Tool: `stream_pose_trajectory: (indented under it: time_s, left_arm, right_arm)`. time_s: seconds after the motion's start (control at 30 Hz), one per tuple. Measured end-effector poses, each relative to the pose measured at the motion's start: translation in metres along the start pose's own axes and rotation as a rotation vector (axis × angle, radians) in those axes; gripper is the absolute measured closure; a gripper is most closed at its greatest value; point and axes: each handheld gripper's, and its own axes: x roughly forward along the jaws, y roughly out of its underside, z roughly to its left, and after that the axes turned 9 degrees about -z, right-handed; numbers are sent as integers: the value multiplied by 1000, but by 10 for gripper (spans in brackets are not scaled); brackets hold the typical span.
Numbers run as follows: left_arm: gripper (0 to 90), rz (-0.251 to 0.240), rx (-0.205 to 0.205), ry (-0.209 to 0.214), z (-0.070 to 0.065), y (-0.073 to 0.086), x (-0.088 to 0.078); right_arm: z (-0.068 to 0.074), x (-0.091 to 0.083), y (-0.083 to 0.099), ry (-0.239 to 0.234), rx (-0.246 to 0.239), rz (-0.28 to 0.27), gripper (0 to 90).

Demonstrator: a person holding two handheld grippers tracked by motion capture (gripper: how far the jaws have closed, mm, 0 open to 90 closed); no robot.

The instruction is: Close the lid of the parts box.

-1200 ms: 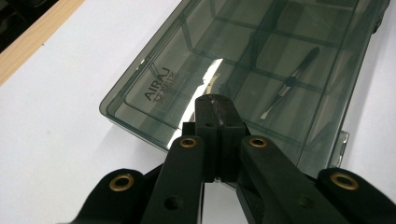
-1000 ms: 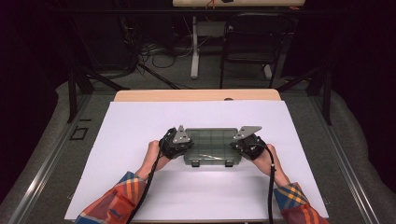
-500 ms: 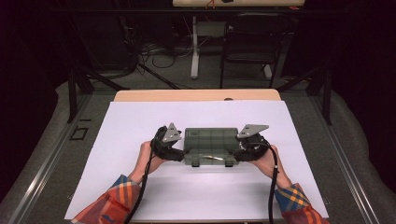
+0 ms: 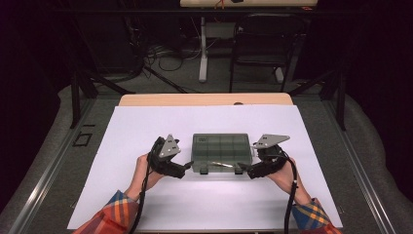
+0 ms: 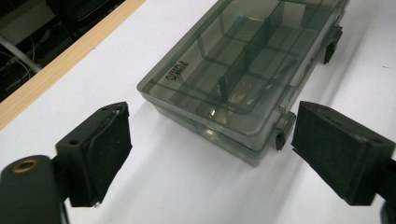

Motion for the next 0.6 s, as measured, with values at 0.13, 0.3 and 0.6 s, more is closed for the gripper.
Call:
stream_pose_trajectory:
  time_s: [0.13, 0.3, 0.6]
  left_arm:
    - [76, 1, 1, 2, -6, 5, -8]
    - [50, 2, 0, -5, -13, 13, -18]
    - [11, 0, -27, -35, -20, 32, -36]
  right_arm:
    - [3, -8, 4, 6, 5, -9, 43]
    - [8, -17, 10, 15, 12, -14, 12]
    - [20, -28, 20, 21, 8, -26, 0]
